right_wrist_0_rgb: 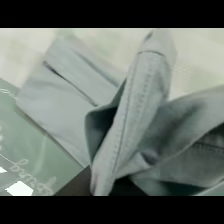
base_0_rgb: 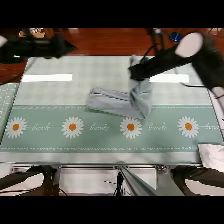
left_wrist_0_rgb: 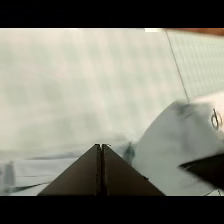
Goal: Fold the shirts.
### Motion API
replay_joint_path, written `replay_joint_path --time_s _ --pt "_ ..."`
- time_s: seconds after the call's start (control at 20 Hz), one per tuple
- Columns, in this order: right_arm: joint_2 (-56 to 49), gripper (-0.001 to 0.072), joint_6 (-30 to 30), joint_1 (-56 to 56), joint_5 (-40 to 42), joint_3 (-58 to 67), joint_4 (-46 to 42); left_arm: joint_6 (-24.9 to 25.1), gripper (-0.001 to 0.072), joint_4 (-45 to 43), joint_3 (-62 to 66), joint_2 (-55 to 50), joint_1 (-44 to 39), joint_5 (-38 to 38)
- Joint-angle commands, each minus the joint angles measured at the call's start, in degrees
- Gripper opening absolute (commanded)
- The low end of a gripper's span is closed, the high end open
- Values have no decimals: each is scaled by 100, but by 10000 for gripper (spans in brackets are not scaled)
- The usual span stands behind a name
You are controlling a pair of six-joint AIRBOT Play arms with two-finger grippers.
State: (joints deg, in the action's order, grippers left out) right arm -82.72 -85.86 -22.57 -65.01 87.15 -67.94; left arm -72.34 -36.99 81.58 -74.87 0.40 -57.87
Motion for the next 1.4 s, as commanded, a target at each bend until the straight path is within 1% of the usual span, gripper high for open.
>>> replay_joint_path --time_s 0.0,0.1,0.25,0.3,0.4,0.45,0.5,0.55,0.65,0.75,0.85,0.9,0.95,1.0,1.05,1.1,1.15,1.2,1.25,1.35 --pt "-787 25 -157 -962 1097 2 9 -44 18 -166 4 922 885 -636" --pt "-1237 25 -367 -1346 1628 2 13 -44 18 -168 4 1255 973 -874" --pt "-1707 26 -398 -1700 2376 2 280 -98 18 -164 4 1510 901 -1108" --pt "-1801 80 -396 -1757 2551 2 505 -103 18 -168 4 1547 857 -1165" --pt "-1862 374 -391 -1784 2673 4 966 -103 18 -188 4 1554 833 -1182" --pt "-1836 434 -391 -1770 2640 4 1008 -103 19 -247 2 1541 833 -1161" --pt "-1773 436 -372 -1729 2527 4 962 -103 18 -330 -7 1530 833 -1158" --pt "-1659 436 -367 -1637 2323 4 807 -103 19 -389 -37 1528 844 -1158" --pt "-1305 436 -365 -1320 1628 4 168 -103 19 -457 -133 1526 852 -1165" --pt "-785 436 -319 -863 544 4 -916 -101 20 -562 -234 1526 850 -1163" --pt "-304 436 -44 -282 -638 -7 -2328 -101 20 -826 -275 1510 850 -1169" --pt "-168 436 66 162 -1115 -24 -2739 -101 20 -953 -275 1502 850 -1169" --pt "-87 436 85 680 -1390 -111 -2638 -101 20 -1029 -275 1502 850 -1169" --pt "-20 447 68 1296 -1473 -343 -2100 -101 20 -1067 -275 1504 850 -1180" --pt "11 490 39 1856 -1434 -671 -1333 -101 20 -1067 -275 1502 850 -1187" --pt "20 551 55 2385 -1351 -1108 -382 -81 20 -1069 -275 1502 850 -1185" --pt "20 590 127 2761 -1154 -1582 459 -83 20 -1088 -275 1502 850 -1182" --pt "20 590 345 3036 -857 -2107 1226 -83 20 -1126 -275 1502 850 -1185" --pt "20 590 570 3147 -494 -2601 1816 -83 20 -1145 -275 1502 850 -1182" --pt "7 590 901 3060 179 -3300 2586 -85 20 -1198 -275 1502 850 -1185"
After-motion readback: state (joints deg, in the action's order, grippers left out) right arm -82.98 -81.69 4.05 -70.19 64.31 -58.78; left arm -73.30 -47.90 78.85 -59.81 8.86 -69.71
